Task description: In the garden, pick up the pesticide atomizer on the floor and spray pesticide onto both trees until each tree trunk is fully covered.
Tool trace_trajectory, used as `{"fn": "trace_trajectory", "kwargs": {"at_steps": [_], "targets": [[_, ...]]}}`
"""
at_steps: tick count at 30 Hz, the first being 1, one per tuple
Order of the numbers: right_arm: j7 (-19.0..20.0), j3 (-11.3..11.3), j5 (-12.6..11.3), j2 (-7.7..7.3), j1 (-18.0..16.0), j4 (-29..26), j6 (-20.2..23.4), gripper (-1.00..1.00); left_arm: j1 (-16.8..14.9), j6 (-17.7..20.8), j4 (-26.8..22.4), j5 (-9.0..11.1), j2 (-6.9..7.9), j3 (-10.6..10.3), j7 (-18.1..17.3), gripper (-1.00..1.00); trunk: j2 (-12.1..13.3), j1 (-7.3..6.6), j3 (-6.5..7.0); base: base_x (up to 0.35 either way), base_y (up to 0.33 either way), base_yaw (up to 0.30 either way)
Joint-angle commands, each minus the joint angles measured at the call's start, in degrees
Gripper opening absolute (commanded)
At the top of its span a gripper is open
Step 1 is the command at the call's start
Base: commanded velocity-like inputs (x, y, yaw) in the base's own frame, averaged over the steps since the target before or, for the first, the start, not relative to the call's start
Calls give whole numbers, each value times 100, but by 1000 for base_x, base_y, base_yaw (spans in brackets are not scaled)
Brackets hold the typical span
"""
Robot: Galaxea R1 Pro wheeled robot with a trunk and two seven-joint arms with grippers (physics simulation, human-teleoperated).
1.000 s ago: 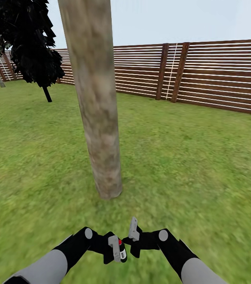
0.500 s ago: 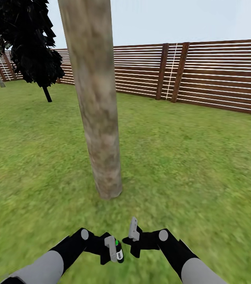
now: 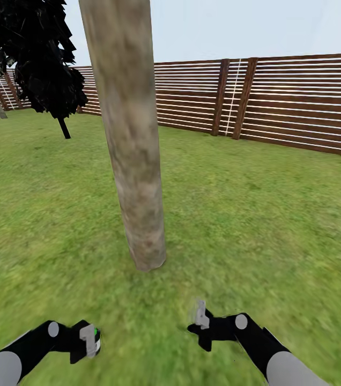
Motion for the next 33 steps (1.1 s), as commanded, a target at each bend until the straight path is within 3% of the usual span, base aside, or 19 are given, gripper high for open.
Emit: {"fn": "trace_trajectory", "kwargs": {"at_steps": [1,4,5,7,8,9,10,12,13,14,15,16,19,20,21,23,25,28,33], "targets": [[-5,-9,-20,-104,1,126,-1,-100,6,3,67,16,9,9,116,-100,0,0,0,0,0,0],[-125,-40,-34,-413,3,575,-25,-100,13,66,164,75,-1,53,636,-100,0,0,0,0,0,0],[-336,-45,-41,-576,7,710,-27,-100,13,77,168,155,-6,196,865,-100,0,0,0,0,0,0],[-1008,-103,-138,-719,9,1199,-33,-100,13,83,170,341,-22,678,1197,-100,0,0,0,0,0,0],[-1717,-198,-334,-745,13,1589,-35,-100,13,90,173,446,-34,1124,1360,-100,0,0,0,0,0,0],[-2542,-261,-622,-746,16,1941,-36,-100,13,125,191,532,-47,1659,1456,-100,0,0,0,0,0,0],[-3446,-290,-1140,-726,18,2228,-37,-100,13,347,259,615,-128,2292,1509,-100,0,0,0,0,0,0],[-4376,-301,-2045,-703,30,2358,-43,-100,13,949,296,643,-331,2857,1656,-100,0,0,0,0,0,0],[-4792,-303,-2476,-699,34,2383,-41,-100,13,1305,291,653,-422,3025,1894,-100,0,0,0,0,0,0],[-5033,-303,-2723,-696,35,2392,-39,-100,13,1550,297,665,-488,3110,2125,-100,0,0,0,0,0,0],[-5212,-303,-2938,-691,41,2399,-38,-100,13,1822,301,664,-668,3204,2456,-100,0,0,0,0,0,0],[-5273,-308,-3015,-689,56,2410,-39,100,13,1970,292,660,-797,3279,2651,-100,0,0,0,0,0,0],[-5331,-315,-3083,-709,200,2423,-202,100,0,2532,193,803,-944,3524,2886,-100,0,0,0,0,0,0],[-5338,-318,-3088,-720,232,2425,-241,100,-18,2659,137,996,-960,3572,2907,-100,0,0,0,0,0,0],[-5700,-319,-3100,-711,293,2428,-293,100,-78,2934,67,1437,-1225,3579,2930,-100,0,0,0,0,0,0],[-6124,-314,-3115,-684,377,2428,-446,100,-101,3378,2,1502,-1424,3550,3000,-100,0,0,0,0,0,0],[-6207,-313,-3119,-607,410,2431,-533,100,-163,3633,-171,1525,-1474,3549,3111,-100,0,0,0,0,0,0],[-6215,-306,-3112,-384,422,2436,-555,100,-203,3761,-500,1553,-1506,3550,3140,-100,0,0,0,0,0,0],[-6215,-304,-3104,-337,448,2474,-556,100,-182,3760,-666,1560,-1592,3556,3133,-100,0,0,0,132,0,0]]}}
